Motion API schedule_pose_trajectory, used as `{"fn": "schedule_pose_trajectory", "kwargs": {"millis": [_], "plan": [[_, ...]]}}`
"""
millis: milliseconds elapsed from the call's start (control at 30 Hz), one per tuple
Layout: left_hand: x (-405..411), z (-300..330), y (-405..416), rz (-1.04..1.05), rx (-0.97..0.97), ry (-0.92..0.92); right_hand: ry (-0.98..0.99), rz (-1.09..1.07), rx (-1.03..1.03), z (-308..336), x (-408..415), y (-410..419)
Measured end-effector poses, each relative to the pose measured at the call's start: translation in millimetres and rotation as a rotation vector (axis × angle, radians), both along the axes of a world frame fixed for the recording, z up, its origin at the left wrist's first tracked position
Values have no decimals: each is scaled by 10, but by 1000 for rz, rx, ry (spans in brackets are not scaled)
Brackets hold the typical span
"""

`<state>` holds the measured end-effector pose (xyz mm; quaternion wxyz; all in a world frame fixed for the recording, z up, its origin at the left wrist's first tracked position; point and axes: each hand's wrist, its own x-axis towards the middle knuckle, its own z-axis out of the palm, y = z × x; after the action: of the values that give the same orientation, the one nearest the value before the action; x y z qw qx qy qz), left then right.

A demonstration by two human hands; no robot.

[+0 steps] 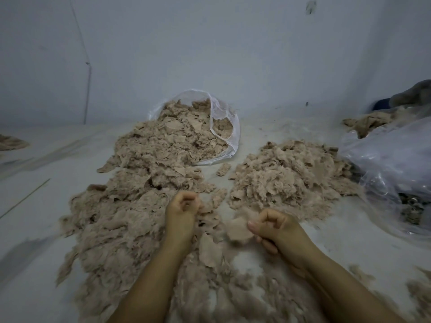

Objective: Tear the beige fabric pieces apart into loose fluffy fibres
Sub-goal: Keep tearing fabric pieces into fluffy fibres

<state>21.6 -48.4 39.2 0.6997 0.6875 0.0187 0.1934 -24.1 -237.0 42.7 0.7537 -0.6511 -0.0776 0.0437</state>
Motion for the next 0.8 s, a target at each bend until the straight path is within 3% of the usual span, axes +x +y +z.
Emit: {"fn": "schedule_pose_trajectory", "kwargs": {"millis": [167,233,367,533,600,667,733,800], "plan": [[-109,-50,-142,-457,229,14,-30,-43,34,57,19,19],[-113,-68,-173,-535,257,15,-29,-31,31,58,17,22],[-130,-42,-146,-512,163,-22,32,-33,76,29,59,-10],[-104,-5,-94,-491,-52,65,72,-85,119,-15,107,-17],[-72,5,-63,-421,-104,51,115,-133,339,44,171,-48],[-47,-20,-42,-329,30,7,161,-172,591,111,234,-91],[-41,-61,-27,-252,283,-50,160,-148,452,103,233,-81],[-40,-64,-7,-207,473,-106,84,-86,51,9,162,13]]}}
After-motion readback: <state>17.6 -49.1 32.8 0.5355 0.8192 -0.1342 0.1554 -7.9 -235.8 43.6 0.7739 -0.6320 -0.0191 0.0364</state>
